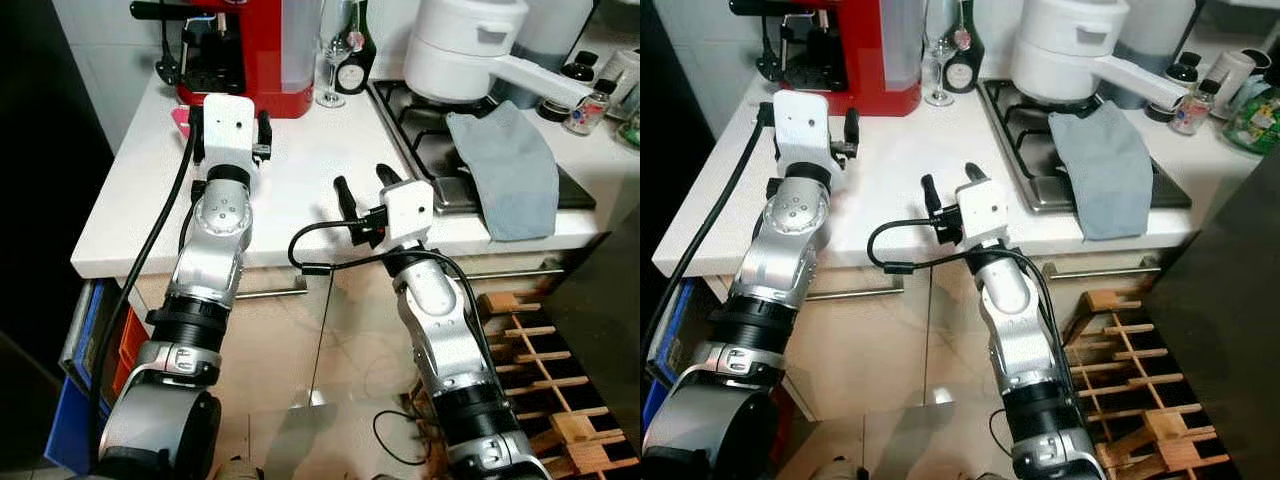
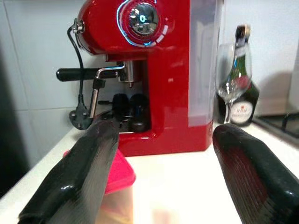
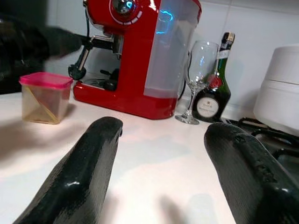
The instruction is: Restocking fridge
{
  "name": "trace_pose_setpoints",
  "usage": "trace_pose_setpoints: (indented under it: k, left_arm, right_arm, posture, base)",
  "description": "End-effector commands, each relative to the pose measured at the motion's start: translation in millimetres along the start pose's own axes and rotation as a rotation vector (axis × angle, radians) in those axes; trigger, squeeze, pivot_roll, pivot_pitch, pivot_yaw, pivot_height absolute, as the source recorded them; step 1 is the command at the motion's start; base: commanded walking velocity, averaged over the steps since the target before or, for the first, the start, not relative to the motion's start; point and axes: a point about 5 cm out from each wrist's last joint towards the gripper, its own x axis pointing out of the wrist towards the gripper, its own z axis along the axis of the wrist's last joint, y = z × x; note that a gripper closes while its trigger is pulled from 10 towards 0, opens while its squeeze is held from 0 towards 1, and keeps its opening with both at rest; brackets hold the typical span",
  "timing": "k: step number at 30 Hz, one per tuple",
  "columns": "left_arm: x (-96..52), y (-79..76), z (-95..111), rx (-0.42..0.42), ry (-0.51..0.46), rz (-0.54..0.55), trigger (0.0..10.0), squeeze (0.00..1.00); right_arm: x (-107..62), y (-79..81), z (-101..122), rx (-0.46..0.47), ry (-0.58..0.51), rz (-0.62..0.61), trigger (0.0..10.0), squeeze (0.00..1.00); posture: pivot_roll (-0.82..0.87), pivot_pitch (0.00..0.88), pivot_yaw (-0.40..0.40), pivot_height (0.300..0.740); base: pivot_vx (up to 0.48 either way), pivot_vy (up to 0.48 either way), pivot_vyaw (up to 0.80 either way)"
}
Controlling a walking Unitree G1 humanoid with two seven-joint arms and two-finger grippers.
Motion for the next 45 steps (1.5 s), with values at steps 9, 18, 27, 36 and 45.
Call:
trace_pose_setpoints:
  k: [9,18,27,36,45]
  left_arm:
    - [-1.8,15.9,27.8,-0.064,-0.134,0.063,10.0,0.00]
    - [-8.1,6.8,38.5,-0.028,-0.196,0.056,10.0,0.00]
    - [-15.3,-0.8,41.2,0.002,-0.219,0.029,10.0,0.00]
    - [-11.7,2.7,28.8,-0.030,-0.139,0.070,10.0,0.00]
    - [-1.3,15.0,17.9,0.002,-0.069,0.142,10.0,0.00]
  right_arm:
    - [-1.6,7.4,3.6,0.006,-0.010,0.014,10.0,0.00]
    - [0.1,10.9,2.7,0.016,-0.009,0.038,10.0,0.00]
    - [1.4,7.0,-1.1,0.027,0.011,0.038,10.0,0.00]
    - [3.3,8.8,-1.0,0.002,0.021,0.071,10.0,0.00]
    - [1.6,5.0,-3.1,0.020,0.027,0.047,10.0,0.00]
  posture:
    - [0.01,0.000,0.001,0.740]
    - [0.02,0.000,-0.016,0.740]
    - [0.04,0.000,-0.021,0.740]
    - [0.03,0.000,-0.037,0.740]
    - [0.03,0.000,-0.041,0.740]
  base:
    - [0.444,0.000,0.00]
    - [0.407,0.000,0.00]
    - [0.000,0.000,0.00]
    - [0.000,-0.464,0.31]
    - [0.000,-0.340,0.46]
